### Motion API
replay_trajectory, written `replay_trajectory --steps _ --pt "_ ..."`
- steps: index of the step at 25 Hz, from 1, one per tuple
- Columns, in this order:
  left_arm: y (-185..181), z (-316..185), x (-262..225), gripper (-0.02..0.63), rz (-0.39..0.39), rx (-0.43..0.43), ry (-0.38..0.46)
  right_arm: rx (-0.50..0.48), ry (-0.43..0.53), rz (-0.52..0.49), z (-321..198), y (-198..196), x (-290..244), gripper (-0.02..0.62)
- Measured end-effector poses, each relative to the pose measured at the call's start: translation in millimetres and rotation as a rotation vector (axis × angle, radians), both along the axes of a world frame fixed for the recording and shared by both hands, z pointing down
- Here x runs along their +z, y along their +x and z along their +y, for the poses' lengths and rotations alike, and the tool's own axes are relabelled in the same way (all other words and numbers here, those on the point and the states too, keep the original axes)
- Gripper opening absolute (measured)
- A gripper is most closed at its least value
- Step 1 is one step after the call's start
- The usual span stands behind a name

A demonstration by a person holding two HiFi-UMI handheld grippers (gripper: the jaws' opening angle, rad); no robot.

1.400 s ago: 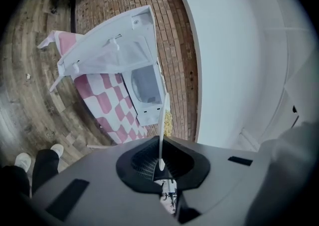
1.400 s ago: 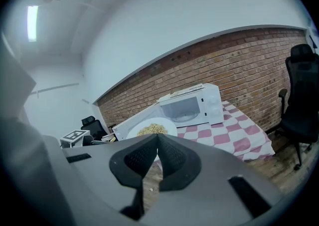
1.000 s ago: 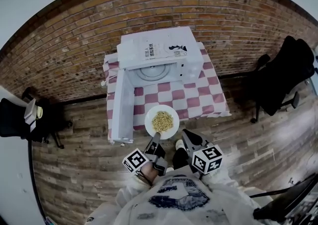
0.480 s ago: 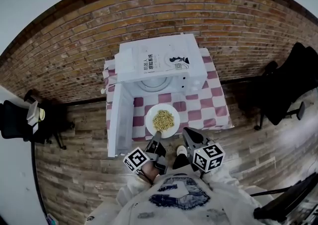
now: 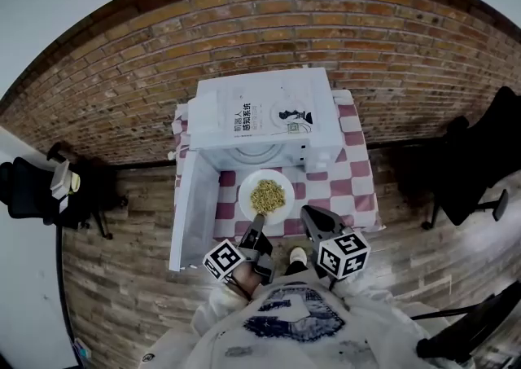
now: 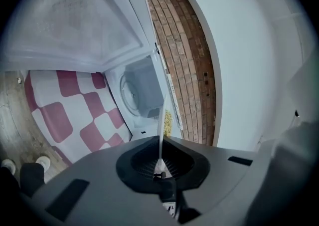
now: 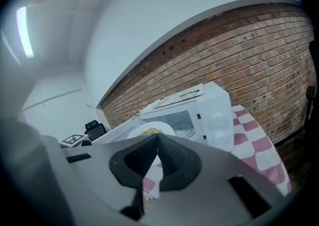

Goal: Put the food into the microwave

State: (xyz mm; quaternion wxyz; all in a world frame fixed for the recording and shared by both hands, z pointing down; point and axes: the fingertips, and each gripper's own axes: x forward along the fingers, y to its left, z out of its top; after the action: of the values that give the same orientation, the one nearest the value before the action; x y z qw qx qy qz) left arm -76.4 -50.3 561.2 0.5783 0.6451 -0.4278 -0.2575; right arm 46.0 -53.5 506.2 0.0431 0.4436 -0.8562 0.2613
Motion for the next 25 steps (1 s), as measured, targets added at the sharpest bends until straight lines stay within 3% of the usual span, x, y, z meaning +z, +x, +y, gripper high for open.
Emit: replay_trajectory --steps 14,25 --pt "7.9 -30.5 14.5 0.017 0.003 -0.108 -0.049 -0.042 -0.007 -0.043 -46.5 25.7 2.9 0.014" --pt "4.0 -56.8 31.8 0.017 0.063 -0.136 -0.066 -0.045 -0.019 -0.022 -67.7 27.4 10.1 0.015"
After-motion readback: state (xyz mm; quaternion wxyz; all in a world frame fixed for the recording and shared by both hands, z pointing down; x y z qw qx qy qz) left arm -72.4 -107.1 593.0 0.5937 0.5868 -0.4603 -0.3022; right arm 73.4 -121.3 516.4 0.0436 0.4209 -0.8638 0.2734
